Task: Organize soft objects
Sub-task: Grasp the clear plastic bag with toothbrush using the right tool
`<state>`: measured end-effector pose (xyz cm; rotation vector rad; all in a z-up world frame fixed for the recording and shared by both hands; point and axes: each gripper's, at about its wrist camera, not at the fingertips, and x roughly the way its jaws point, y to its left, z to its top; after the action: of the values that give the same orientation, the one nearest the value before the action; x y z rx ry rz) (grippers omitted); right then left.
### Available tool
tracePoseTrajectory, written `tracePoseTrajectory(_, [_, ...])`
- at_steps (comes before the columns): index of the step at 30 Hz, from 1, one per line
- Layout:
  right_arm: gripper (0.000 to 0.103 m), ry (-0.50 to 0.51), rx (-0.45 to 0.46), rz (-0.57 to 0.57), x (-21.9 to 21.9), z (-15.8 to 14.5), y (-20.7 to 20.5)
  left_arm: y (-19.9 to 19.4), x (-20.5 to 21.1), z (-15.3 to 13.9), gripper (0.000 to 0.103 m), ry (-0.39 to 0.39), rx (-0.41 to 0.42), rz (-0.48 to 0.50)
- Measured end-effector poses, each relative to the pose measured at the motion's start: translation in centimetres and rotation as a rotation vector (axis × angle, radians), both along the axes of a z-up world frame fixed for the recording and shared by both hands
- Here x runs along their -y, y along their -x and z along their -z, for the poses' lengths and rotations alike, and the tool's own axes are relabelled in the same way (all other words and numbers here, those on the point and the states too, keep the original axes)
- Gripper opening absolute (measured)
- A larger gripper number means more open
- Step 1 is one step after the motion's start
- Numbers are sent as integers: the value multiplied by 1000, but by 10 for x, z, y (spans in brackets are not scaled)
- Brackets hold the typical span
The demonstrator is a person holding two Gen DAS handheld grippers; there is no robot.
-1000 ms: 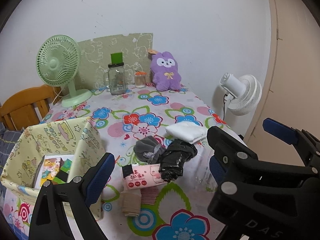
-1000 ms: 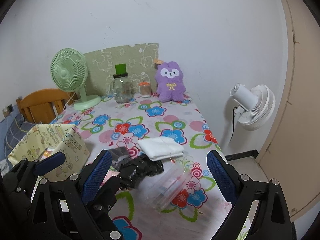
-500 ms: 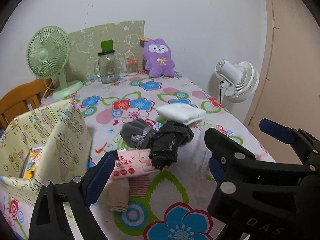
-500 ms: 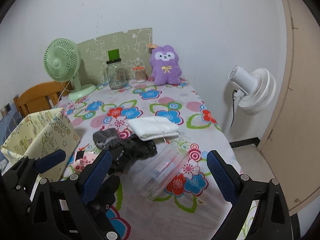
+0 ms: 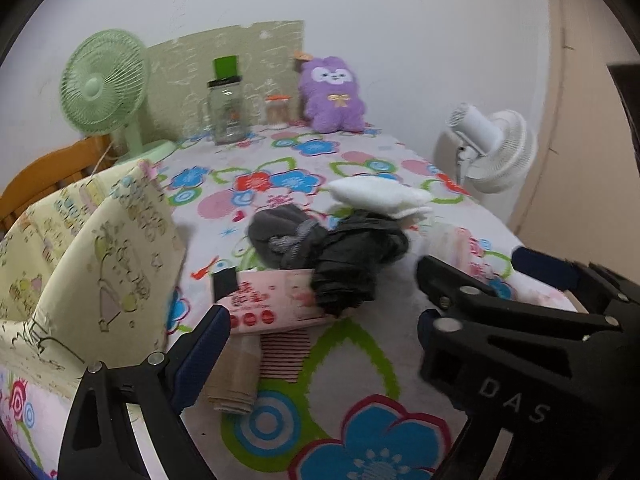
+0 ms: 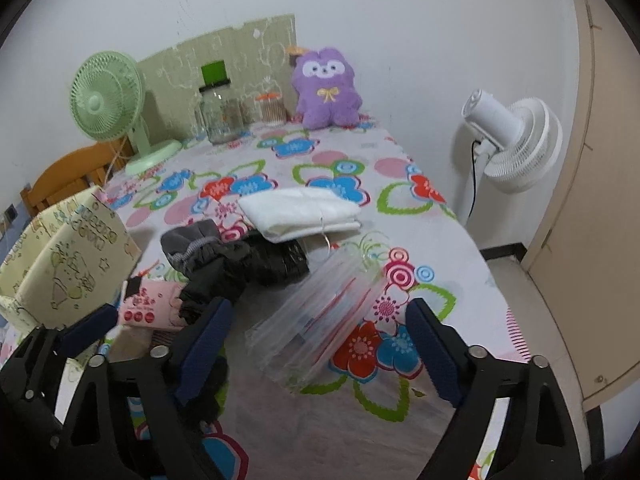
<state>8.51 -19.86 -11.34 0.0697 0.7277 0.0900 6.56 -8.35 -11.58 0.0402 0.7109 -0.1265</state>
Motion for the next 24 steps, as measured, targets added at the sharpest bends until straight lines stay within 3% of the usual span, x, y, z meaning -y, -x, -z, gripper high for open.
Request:
tracePoseTrajectory(6, [81, -17, -50, 0, -2, 11, -12, -6, -7, 9, 95, 4, -29, -42])
tracePoseTrajectory(8, [70, -8, -76, -3, -4, 16, -16, -6, -6, 11, 94, -13, -25, -48])
tracePoseTrajectory(15, [58, -22, -140, -17, -7, 25, -24, -5, -4, 16, 94, -18, -44, -47])
tracePoseTrajectory(19, [44, -16, -145, 5, -5, 25, -22, -5, -7, 17, 94, -12, -51, -53])
tracePoseTrajectory(24, [36, -17, -149, 1, -4, 23, -18, -1, -9, 17, 93, -14, -49, -72])
